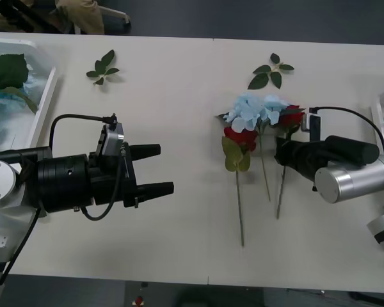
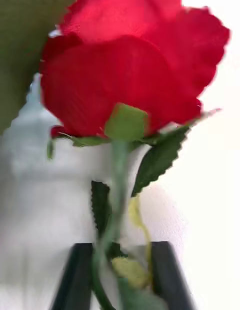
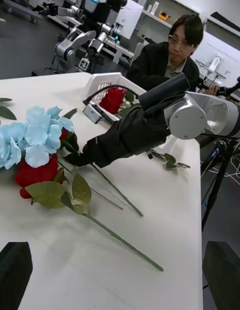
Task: Put the red flowers into the right box and the blue flowers into the left box
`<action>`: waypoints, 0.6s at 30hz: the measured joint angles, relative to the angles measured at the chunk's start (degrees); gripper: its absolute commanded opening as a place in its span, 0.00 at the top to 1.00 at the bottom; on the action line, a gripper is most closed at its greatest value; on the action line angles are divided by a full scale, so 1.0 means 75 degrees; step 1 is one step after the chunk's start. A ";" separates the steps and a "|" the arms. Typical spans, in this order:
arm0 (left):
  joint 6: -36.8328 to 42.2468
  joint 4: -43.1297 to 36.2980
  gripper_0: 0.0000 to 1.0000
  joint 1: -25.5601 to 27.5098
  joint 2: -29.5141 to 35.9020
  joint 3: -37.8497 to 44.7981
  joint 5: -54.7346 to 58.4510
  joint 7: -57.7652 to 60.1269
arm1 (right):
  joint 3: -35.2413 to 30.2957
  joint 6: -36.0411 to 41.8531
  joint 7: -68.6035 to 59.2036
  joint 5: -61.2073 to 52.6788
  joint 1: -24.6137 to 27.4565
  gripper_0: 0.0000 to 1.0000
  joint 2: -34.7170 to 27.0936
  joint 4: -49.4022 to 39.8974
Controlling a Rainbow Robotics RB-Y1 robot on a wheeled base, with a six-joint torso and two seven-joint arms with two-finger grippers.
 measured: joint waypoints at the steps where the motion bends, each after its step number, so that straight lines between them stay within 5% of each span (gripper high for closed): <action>1: 0.0000 0.0000 0.00 0.0000 0.0004 0.0000 0.0000 0.0000 | 0.0001 0.0001 0.0000 -0.0029 -0.0006 0.91 0.0000 0.0012; 5: 0.0000 0.0001 0.00 0.0000 0.0099 -0.0004 0.0000 0.0000 | 0.0001 0.0001 0.0000 -0.0108 -0.0011 1.00 0.0000 0.0051; 18: 0.0000 0.0001 0.00 0.0000 0.0189 -0.0005 0.0000 0.0000 | -0.0055 0.0017 0.0014 -0.0184 -0.0015 1.00 0.0000 0.0066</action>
